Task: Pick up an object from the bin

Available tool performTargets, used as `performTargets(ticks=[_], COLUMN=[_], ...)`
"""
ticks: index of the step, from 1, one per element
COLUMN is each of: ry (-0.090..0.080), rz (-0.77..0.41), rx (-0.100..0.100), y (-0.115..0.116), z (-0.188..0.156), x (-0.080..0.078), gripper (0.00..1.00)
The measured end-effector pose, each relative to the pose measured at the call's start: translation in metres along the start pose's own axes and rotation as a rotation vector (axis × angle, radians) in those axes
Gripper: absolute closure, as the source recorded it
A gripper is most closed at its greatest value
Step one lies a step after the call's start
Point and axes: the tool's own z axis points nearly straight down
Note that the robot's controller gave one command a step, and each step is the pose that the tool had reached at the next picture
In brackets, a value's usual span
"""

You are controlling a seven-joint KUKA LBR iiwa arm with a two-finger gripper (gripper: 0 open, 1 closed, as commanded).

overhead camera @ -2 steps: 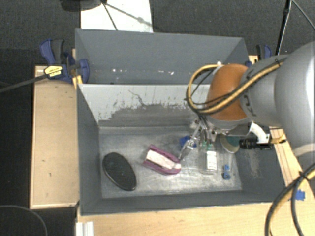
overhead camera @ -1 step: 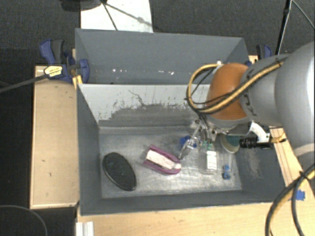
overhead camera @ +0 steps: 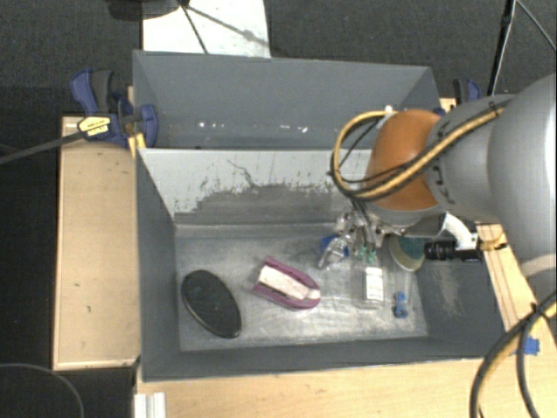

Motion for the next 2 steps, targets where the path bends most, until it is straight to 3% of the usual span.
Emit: performTargets(ticks=[2], ry=[0.006], rz=[-0.013], rx=[0.001], y=[0.002], z=[-0.081], x=[-0.004], gripper=[1.00])
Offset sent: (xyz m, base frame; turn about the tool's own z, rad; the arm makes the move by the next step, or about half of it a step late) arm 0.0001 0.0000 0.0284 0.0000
